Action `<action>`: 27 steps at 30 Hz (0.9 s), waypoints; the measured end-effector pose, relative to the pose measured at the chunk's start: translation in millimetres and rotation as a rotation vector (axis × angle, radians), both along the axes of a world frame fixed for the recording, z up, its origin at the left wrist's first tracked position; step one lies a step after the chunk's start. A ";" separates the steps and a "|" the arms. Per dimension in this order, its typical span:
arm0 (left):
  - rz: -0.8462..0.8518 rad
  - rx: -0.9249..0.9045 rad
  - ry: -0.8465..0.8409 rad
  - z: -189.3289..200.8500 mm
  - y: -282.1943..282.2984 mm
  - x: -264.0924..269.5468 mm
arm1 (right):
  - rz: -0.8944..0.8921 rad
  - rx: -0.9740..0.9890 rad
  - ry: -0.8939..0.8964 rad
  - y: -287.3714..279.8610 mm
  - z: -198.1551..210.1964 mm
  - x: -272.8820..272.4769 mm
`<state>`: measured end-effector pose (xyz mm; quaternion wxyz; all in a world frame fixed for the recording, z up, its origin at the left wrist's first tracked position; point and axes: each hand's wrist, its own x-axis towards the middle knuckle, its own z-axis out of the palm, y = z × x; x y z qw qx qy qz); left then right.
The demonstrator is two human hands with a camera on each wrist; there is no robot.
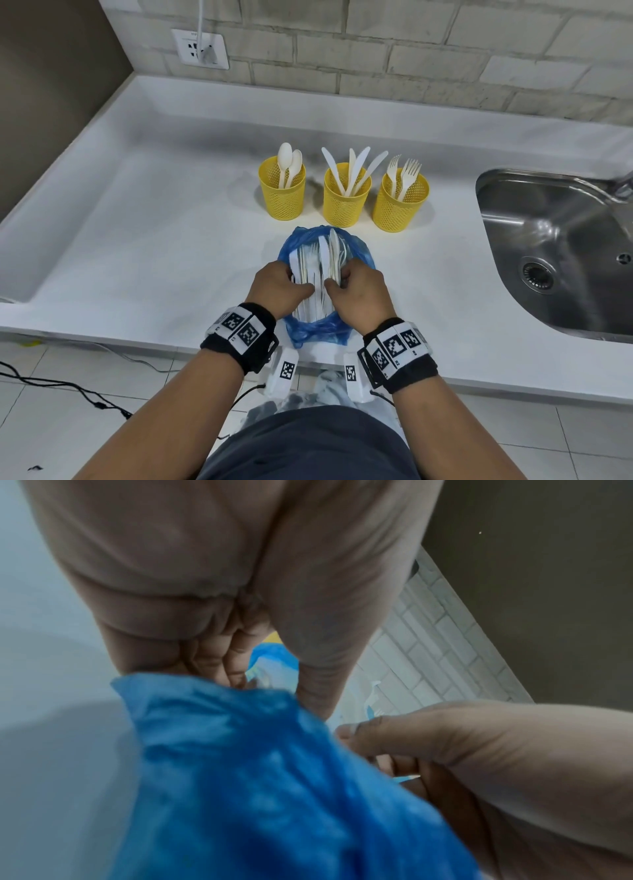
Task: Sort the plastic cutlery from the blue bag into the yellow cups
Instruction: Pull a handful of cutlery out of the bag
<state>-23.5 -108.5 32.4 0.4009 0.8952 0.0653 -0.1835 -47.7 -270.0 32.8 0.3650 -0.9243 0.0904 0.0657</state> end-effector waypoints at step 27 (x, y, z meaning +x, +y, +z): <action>0.064 -0.248 -0.012 -3.2 -7.5 -2.6 | -0.077 0.226 0.062 -9.7 -2.5 5.2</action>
